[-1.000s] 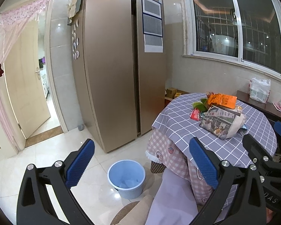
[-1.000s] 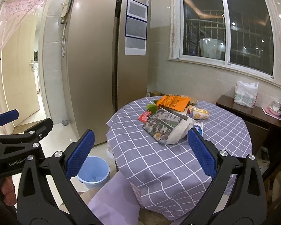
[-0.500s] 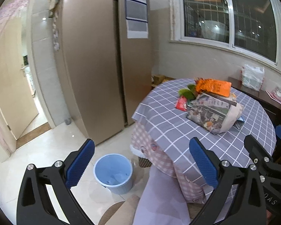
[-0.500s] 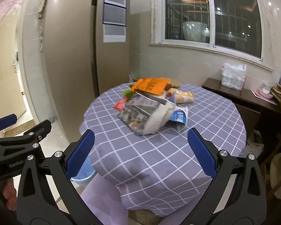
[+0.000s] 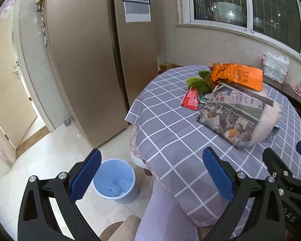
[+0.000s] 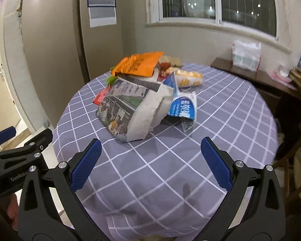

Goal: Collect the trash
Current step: 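Grasp the grey paper bag with the right gripper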

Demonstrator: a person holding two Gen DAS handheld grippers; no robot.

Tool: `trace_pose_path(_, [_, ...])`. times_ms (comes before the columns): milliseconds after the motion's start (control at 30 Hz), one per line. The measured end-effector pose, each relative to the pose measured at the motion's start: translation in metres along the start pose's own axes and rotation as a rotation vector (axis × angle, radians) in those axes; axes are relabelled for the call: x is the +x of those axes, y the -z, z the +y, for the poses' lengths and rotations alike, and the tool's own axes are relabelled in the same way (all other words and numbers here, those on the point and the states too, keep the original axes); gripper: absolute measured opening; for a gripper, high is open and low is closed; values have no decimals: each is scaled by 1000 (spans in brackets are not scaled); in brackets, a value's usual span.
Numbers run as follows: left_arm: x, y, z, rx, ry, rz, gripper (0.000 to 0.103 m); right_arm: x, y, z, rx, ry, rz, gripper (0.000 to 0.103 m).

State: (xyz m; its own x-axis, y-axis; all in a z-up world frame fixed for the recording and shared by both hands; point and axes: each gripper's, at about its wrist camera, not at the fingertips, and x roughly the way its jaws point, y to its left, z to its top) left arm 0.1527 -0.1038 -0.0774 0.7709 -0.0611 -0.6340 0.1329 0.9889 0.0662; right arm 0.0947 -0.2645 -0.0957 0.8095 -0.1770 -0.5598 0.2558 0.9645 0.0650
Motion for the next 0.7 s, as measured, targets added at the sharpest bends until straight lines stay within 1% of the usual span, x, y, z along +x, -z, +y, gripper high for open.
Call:
trace_pose_path(233, [22, -12, 3, -19, -16, 20, 99, 38, -11, -2, 38, -72, 59, 97])
trace_pose_path(367, [32, -19, 7, -31, -30, 23, 99, 57, -19, -1, 73, -131, 103, 97])
trace_pose_path(500, [42, -26, 12, -39, -57, 25, 99, 69, -29, 8, 66, -137, 103, 97])
trace_pose_path(567, [46, -27, 14, -41, -53, 34, 99, 74, -33, 11, 69, -146, 113, 94])
trace_pose_path(600, [49, -28, 15, -39, -43, 43, 99, 77, -35, 13, 73, -153, 128, 87])
trace_pose_path(633, [52, -28, 16, -38, -37, 54, 99, 79, -36, 14, 72, -161, 139, 73])
trace_pose_path(667, [53, -28, 16, -34, -21, 60, 99, 83, -39, 15, 62, -167, 145, 64])
trace_pose_path(700, [55, -28, 16, -32, -7, 67, 99, 86, -40, 19, 49, -169, 157, 59])
